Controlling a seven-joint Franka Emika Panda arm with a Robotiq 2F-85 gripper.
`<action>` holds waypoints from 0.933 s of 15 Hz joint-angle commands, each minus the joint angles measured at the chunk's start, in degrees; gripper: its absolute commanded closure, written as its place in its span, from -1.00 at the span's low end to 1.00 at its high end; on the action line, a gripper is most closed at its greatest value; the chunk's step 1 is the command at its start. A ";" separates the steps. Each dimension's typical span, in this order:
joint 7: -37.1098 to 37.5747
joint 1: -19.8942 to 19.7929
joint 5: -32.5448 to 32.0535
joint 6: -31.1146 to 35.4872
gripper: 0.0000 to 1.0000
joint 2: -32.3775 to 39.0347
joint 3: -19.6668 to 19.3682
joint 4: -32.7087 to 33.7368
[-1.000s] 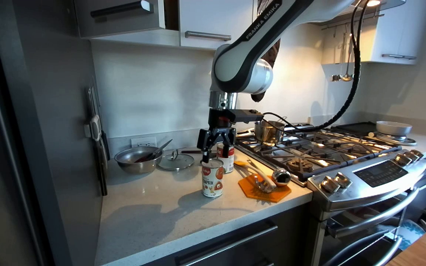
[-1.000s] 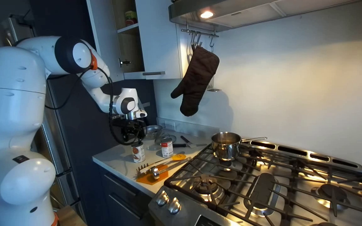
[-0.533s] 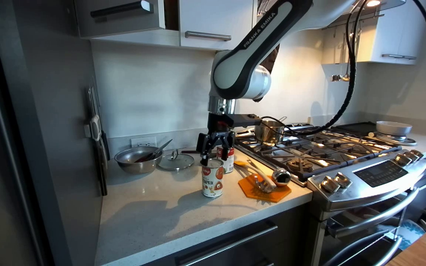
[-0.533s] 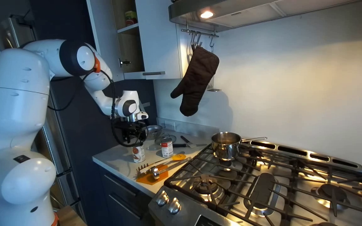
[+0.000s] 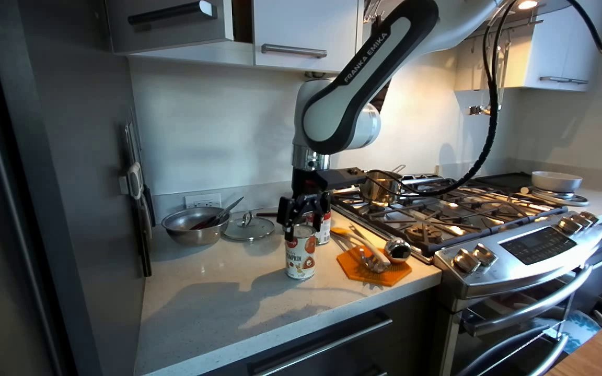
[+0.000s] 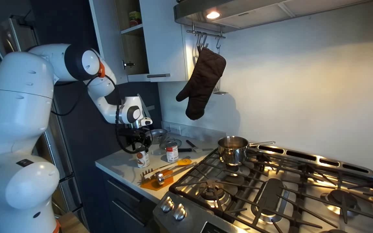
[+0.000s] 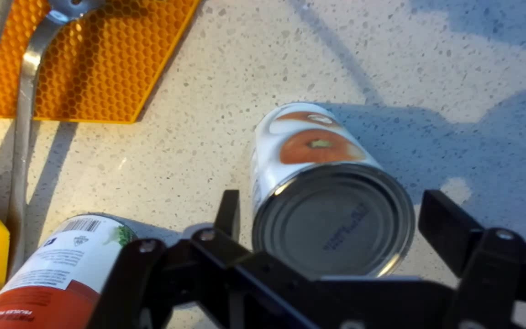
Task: Pick up the can of food on the left and put it on the middle burner on the hob of the stove
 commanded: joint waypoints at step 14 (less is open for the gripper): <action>3.98 2.66 -2.15 -0.29 -0.16 2.67 -2.26 3.05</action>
